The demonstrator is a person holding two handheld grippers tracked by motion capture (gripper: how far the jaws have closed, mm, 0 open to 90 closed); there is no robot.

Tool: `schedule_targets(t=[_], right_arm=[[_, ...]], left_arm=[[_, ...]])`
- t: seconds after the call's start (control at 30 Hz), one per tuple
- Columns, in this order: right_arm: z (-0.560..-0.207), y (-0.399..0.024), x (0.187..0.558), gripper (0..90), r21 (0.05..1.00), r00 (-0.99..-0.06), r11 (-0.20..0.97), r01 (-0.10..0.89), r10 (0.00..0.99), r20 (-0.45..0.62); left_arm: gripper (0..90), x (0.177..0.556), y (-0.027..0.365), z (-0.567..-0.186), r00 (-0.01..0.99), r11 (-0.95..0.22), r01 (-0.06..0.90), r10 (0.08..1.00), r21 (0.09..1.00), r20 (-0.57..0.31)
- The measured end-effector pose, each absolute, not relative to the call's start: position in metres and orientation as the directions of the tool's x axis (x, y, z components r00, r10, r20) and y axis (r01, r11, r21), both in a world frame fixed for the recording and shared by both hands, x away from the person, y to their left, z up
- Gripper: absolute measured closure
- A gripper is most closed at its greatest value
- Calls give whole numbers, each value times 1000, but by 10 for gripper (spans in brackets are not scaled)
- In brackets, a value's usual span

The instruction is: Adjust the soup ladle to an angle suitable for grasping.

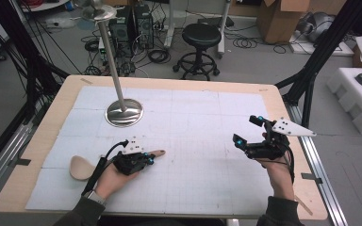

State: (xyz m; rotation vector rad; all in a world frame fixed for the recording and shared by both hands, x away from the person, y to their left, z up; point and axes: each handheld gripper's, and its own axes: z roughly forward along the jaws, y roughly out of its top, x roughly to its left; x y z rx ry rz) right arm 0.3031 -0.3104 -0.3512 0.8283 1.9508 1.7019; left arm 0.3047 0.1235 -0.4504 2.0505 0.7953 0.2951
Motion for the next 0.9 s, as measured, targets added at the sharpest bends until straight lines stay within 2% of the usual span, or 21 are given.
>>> schedule_targets(t=[0.7,0.9], right_arm=[[-351,-313,304,4,985,-733,56,162,675,82],[-351,-313,304,4,984,-732,61,166,676,81]], left_arm=[[900,326,123,-451,703,-340,462,704,819,-105],[900,323,123,-448,709,-337,453,697,825,-105]])
